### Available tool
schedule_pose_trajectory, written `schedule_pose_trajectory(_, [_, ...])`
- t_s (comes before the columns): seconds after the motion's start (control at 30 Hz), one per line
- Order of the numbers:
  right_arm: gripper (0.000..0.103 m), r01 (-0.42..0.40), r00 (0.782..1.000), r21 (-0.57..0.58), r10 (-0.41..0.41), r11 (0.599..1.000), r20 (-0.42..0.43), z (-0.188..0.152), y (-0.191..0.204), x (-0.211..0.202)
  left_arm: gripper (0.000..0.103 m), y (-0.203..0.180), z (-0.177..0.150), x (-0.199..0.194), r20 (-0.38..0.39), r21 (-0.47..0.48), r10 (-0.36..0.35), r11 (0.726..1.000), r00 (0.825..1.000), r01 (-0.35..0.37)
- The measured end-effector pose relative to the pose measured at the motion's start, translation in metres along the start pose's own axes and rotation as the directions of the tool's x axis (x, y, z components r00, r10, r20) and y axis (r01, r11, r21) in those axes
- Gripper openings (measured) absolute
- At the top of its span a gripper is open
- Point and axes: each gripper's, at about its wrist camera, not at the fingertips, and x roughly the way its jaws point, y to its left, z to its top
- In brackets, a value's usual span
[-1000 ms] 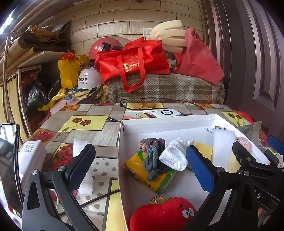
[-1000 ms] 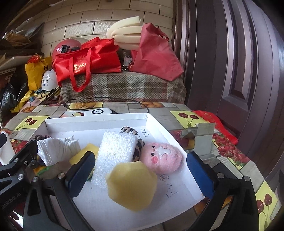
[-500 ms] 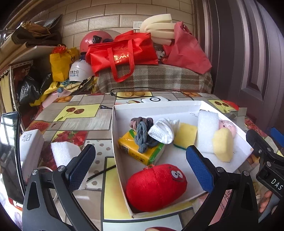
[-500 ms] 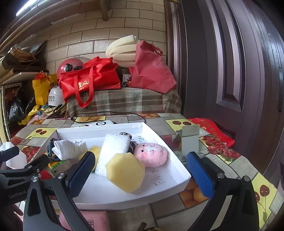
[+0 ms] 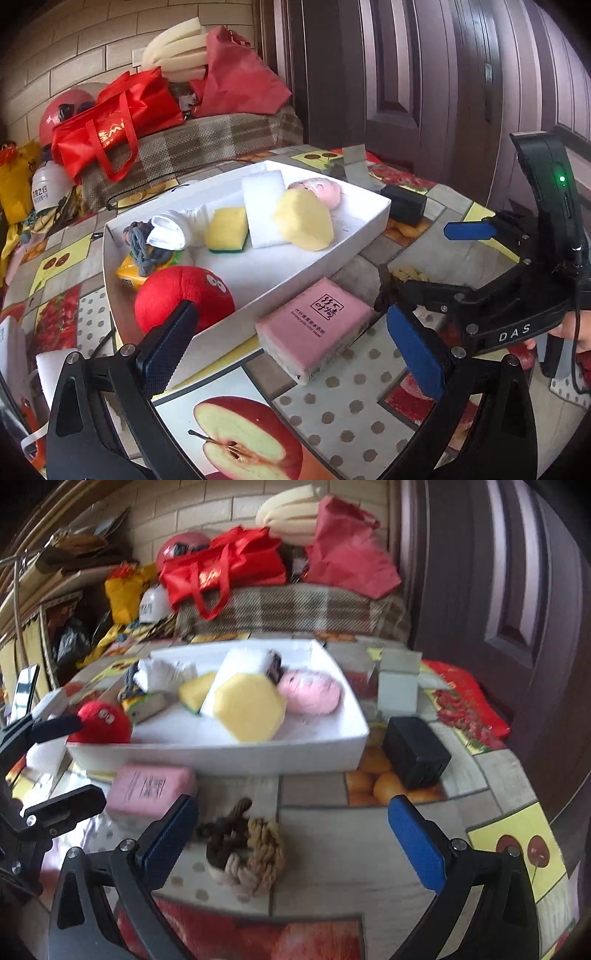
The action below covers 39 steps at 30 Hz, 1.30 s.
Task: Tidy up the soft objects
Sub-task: 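Move left tool to the pink tissue pack while right tool reaches the rope toy, then grasp the pink tissue pack with left tool while right tool grasps the rope toy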
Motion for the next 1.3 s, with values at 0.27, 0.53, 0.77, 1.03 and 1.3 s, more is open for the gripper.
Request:
schedule_pose_trajectory(0.27, [0.048, -0.053, 0.989, -0.08, 0.042, 0.995, -0.142, -0.006, 0.02, 0.023, 0.103, 0.004, -0.002, 0.01, -0.058, -0.035, -0.042, 0.999, 0.997, 0.04])
schedule_pose_trajectory(0.53, [0.042, -0.071, 0.991, 0.208, 0.092, 0.976, -0.098, -0.014, -0.036, 0.014, 0.103, -0.009, -0.007, 0.021, -0.149, -0.004, -0.056, 0.998, 0.987, 0.056])
schedule_pose_trajectory(0.77, [0.042, -0.115, 0.987, 0.239, 0.138, 0.964, -0.082, -0.014, -0.04, 0.011, 0.102, -0.01, -0.014, 0.038, -0.261, -0.085, -0.21, 0.977, 0.942, 0.195])
schedule_pose_trajectory(1.03, [0.043, -0.132, 0.985, 0.312, 0.159, 0.941, -0.062, -0.015, -0.056, 0.012, 0.102, -0.041, -0.015, 0.008, -0.168, 0.011, -0.19, 0.981, 0.967, 0.194])
schedule_pose_trajectory(1.3, [0.044, -0.128, 0.986, 0.322, 0.155, 0.938, -0.061, -0.016, -0.055, 0.011, 0.102, -0.05, 0.001, 0.028, -0.185, -0.115, -0.183, 0.98, 0.966, 0.163])
